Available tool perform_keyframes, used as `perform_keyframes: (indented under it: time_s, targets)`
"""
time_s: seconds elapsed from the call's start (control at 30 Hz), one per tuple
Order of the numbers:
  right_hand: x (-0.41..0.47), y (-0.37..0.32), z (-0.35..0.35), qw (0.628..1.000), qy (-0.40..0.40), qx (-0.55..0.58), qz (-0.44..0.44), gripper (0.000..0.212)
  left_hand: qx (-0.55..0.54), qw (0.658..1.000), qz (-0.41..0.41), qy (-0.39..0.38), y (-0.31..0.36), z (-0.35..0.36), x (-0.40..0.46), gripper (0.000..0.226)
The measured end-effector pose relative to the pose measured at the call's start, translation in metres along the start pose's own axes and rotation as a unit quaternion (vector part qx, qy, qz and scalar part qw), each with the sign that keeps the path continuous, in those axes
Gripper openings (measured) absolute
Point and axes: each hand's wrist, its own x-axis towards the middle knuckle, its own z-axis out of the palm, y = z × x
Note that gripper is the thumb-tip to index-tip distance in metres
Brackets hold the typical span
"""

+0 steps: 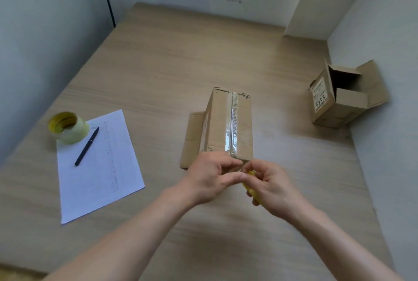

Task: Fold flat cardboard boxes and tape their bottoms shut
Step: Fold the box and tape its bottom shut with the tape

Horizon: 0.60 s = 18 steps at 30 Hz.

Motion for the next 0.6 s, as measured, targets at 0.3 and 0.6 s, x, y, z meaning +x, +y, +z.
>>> perform_keyframes:
  time_s: [0.3, 0.6]
  targets:
    - [-0.026, -0.011, -0.013, 0.964, -0.195, 0.170, 0.067, 0.060, -0.073, 0.988, -0.062, 0.121, -0.011, 0.000, -0.031, 0.009]
    - [0.004, -0.010, -0.053, 0.893, 0.073, -0.443, -0.028, 0.061, -0.021, 0.973, -0.044, 0.228, -0.025, -0.010, -0.012, 0.012]
